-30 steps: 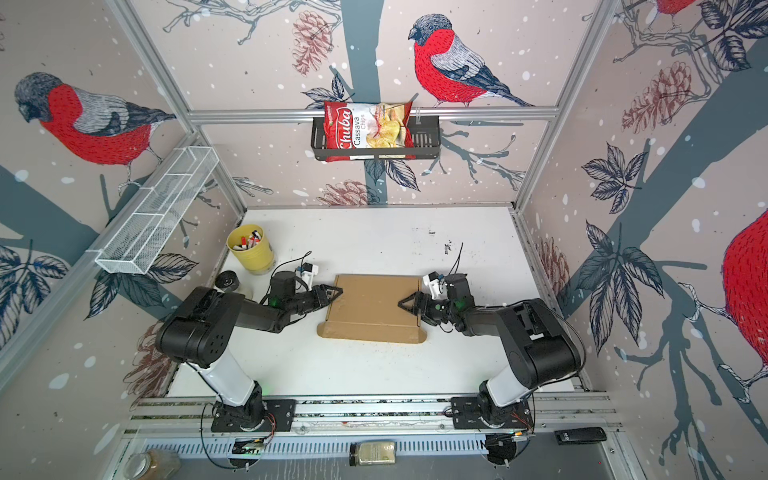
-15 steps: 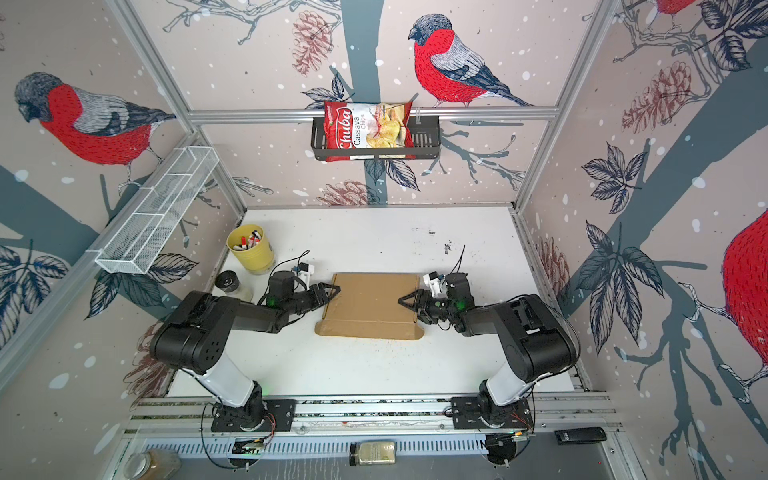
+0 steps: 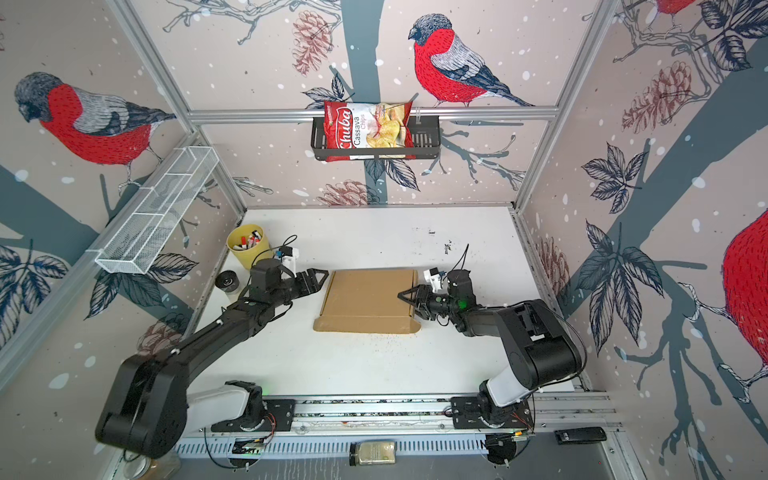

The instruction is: Fold the paper box

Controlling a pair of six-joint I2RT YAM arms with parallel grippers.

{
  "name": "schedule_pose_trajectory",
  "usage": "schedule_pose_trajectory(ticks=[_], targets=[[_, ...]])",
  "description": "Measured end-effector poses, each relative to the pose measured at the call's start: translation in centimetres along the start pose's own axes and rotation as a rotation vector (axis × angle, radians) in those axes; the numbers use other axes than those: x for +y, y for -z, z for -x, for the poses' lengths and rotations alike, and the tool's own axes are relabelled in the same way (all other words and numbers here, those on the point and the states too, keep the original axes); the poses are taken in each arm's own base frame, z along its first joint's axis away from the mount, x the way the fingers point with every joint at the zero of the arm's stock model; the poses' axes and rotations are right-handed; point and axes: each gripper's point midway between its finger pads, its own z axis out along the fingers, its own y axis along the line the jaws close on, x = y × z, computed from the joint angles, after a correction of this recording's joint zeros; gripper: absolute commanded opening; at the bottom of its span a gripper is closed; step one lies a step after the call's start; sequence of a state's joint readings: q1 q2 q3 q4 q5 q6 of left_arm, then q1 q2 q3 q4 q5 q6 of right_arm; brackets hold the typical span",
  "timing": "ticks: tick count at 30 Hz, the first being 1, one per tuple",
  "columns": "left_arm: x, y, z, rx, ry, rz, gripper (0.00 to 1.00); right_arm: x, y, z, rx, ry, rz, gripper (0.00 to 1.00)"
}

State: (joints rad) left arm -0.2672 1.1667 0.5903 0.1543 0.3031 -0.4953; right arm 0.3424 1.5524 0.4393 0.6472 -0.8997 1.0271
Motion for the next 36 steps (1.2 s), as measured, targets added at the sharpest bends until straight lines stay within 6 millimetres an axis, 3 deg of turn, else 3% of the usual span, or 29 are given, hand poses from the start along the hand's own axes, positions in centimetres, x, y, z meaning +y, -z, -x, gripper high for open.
schedule_pose_trajectory(ticks=[6, 10, 12, 17, 21, 36], targets=[[-7.1, 4.2, 1.3, -0.124, -0.389, -0.01, 0.79, 1.1, 0.3, 0.3, 0.008, -0.049, 0.019, 0.5], [-12.8, 6.9, -1.9, -0.161, -0.742, -0.104, 0.89, 2.2, 0.9, 0.5, 0.006, -0.088, 0.047, 0.49], [-13.9, 7.5, -3.9, -0.144, -0.887, -0.122, 0.92, 2.8, 1.2, 0.7, -0.001, -0.104, 0.061, 0.49], [-13.6, 6.4, -7.7, -0.034, -1.147, -0.076, 0.94, 4.0, 1.8, 1.2, -0.011, -0.156, 0.088, 0.48], [-13.0, 5.2, -9.5, 0.027, -1.325, -0.013, 0.94, 5.0, 2.0, 1.3, -0.008, -0.184, 0.109, 0.48], [-10.6, 3.0, -7.9, -0.1, -1.763, 0.257, 0.95, 7.8, 3.1, 0.5, 0.01, -0.216, 0.157, 0.47]])
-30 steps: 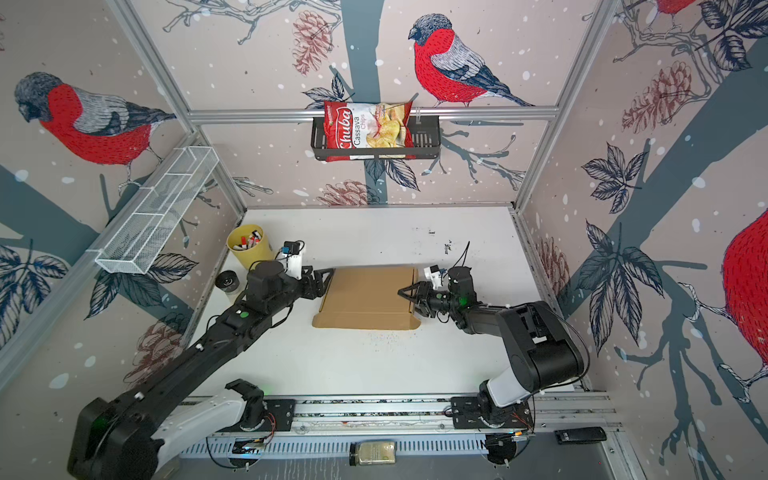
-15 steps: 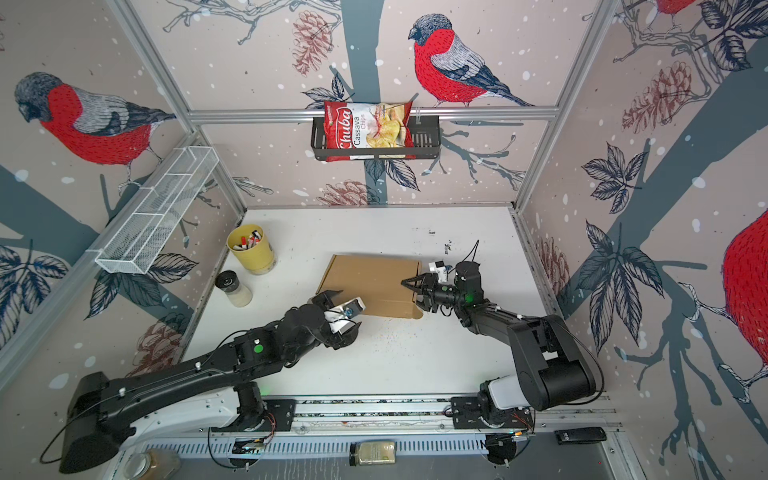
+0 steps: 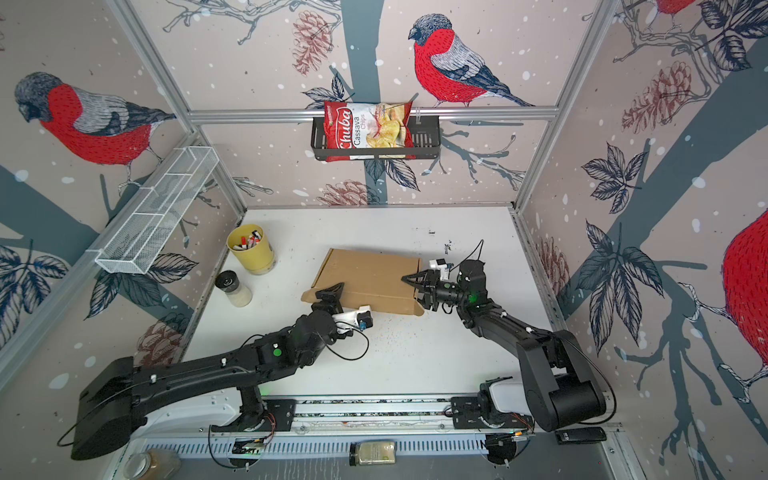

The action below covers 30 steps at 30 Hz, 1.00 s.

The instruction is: Fold the paper box

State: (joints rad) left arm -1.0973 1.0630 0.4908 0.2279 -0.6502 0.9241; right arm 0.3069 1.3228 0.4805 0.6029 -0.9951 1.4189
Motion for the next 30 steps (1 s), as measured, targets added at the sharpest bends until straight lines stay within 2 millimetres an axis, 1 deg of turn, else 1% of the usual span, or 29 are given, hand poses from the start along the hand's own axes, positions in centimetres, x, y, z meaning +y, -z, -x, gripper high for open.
schedule_pose_trajectory(ticks=[2, 6, 13, 17, 20, 25, 30], targets=[[0.4, -0.2, 0.2, -0.005, -0.053, 0.03, 0.94, 0.0, -0.1, -0.4, 0.009, -0.003, -0.004, 0.46], [1.8, -0.3, 0.9, -0.03, -0.103, 0.088, 0.91, -0.4, -0.1, -0.9, 0.016, -0.026, -0.019, 0.46], [1.9, -0.6, 1.0, -0.037, -0.162, 0.09, 0.86, -0.4, -0.1, -1.0, 0.006, -0.045, -0.029, 0.46], [2.0, -0.8, 1.4, -0.032, -0.165, 0.05, 0.72, 0.0, -0.1, -0.8, 0.005, -0.035, -0.035, 0.48], [1.8, -0.9, 1.8, -0.034, -0.145, 0.0, 0.64, 0.4, -0.1, -0.7, 0.003, -0.025, -0.034, 0.5], [0.6, -1.1, 1.8, -0.023, -0.122, -0.08, 0.57, 0.0, -0.1, -0.7, -0.001, -0.031, -0.05, 0.55], [0.4, -1.0, 1.9, -0.022, -0.117, -0.1, 0.5, -0.3, -0.2, -1.1, 0.017, -0.033, -0.059, 0.61]])
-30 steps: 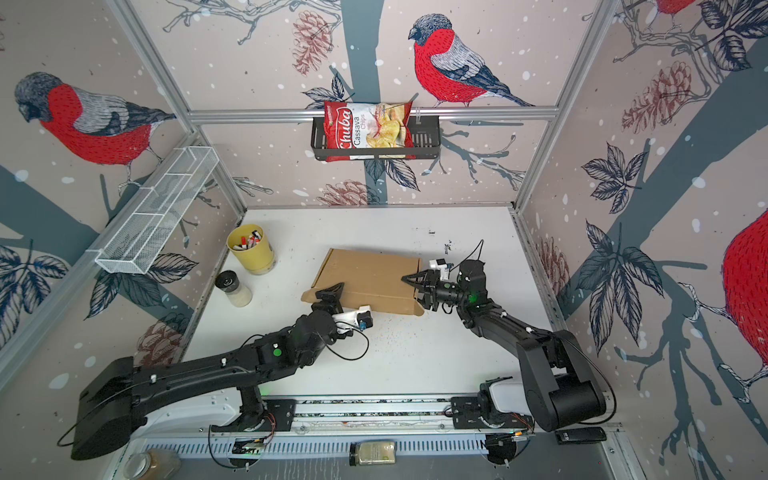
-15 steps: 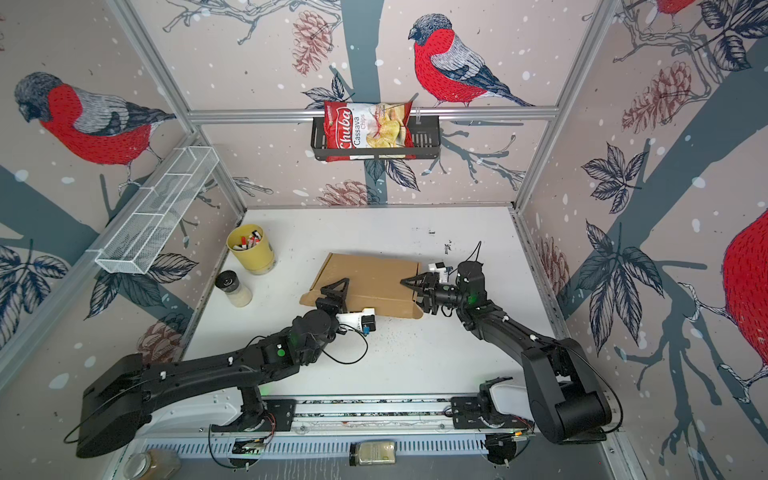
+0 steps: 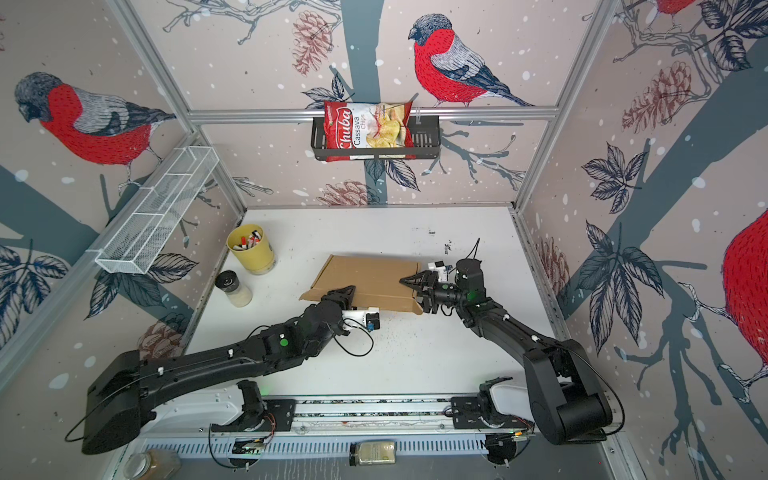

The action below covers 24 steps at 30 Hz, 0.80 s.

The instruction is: Fold the paper box

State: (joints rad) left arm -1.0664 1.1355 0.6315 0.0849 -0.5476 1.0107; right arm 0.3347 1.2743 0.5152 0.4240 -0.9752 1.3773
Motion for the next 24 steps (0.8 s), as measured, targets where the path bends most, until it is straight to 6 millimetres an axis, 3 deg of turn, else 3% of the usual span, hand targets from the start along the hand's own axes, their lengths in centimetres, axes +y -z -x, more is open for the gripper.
schedule_pose_trajectory(ticks=[7, 16, 20, 24], targets=[[0.0, -0.1, -0.1, 0.009, 0.017, -0.041, 0.44, -0.1, 0.3, 0.0, 0.001, 0.009, -0.007, 0.76], [0.4, -0.6, -0.7, 0.033, 0.072, -0.109, 0.36, 0.5, 2.0, 0.9, -0.061, 0.06, -0.005, 0.81], [0.7, -0.8, -0.3, 0.034, 0.091, -0.148, 0.36, 0.8, 3.6, 2.1, -0.121, 0.083, -0.015, 0.82], [1.4, -0.5, 0.3, 0.034, 0.121, -0.196, 0.37, 1.5, 6.5, 4.6, -0.246, 0.142, -0.049, 0.82]])
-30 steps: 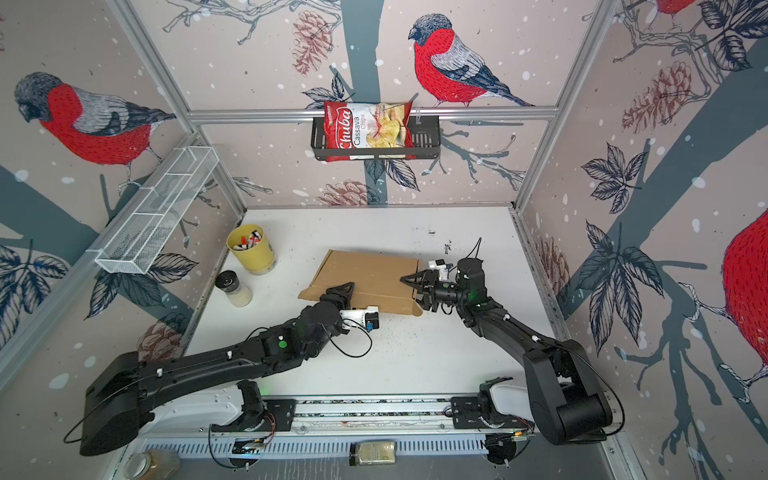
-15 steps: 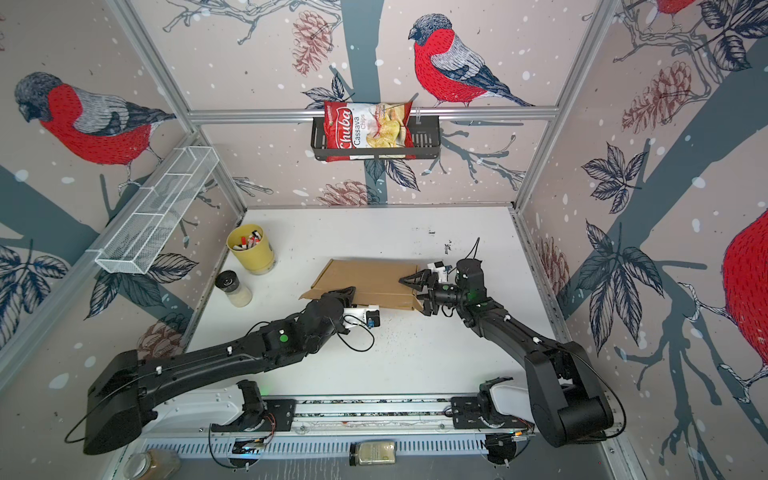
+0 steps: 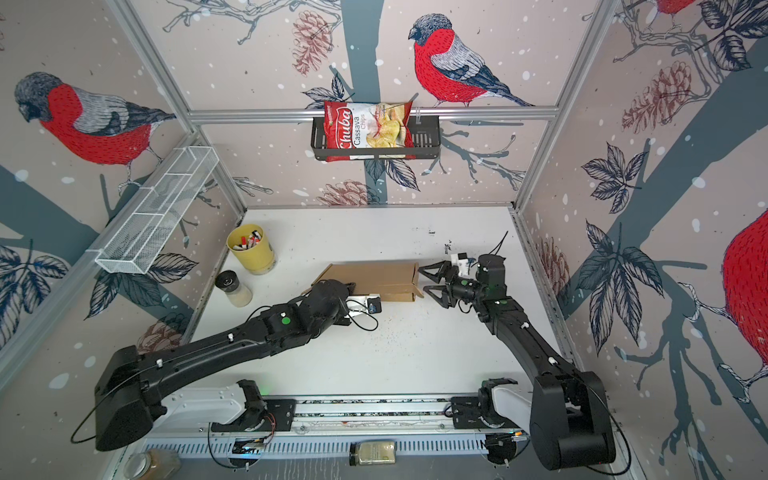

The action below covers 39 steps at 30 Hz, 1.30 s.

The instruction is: Fold the paper box

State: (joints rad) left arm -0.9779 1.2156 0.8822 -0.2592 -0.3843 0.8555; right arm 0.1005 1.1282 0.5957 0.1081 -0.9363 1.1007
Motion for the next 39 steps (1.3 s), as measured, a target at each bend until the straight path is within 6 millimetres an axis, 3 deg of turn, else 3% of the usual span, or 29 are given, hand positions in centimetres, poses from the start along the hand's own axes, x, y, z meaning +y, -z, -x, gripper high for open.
schedule_pose_trajectory(ticks=[4, 10, 19, 25, 29, 32, 39], targets=[[0.1, 0.5, 1.1, -0.015, 0.03, -0.067, 0.37, -0.8, 2.4, 3.0, -0.145, 0.06, -0.07, 0.81], [-0.8, 0.9, 2.4, 0.006, 0.045, -0.225, 0.38, -3.2, 4.1, 4.6, -0.242, 0.079, -0.18, 0.8], [-2.1, 1.1, 3.0, 0.073, 0.061, -0.47, 0.4, -5.4, 3.9, 4.4, -0.235, 0.08, -0.239, 0.79], [-4.6, -0.7, 2.5, 0.141, 0.068, -0.621, 0.41, -5.9, 3.7, 3.9, -0.223, 0.093, -0.252, 0.79], [-4.0, -1.6, 2.4, 0.141, 0.101, -0.634, 0.41, -6.0, 3.7, 3.6, -0.222, 0.106, -0.257, 0.78], [-3.3, -2.6, 2.2, 0.148, 0.112, -0.63, 0.47, -6.2, 3.5, 3.2, -0.207, 0.112, -0.264, 0.78], [-2.7, -4.7, 2.2, 0.171, 0.12, -0.626, 0.76, -5.8, 3.1, 2.8, -0.187, 0.146, -0.27, 0.78]])
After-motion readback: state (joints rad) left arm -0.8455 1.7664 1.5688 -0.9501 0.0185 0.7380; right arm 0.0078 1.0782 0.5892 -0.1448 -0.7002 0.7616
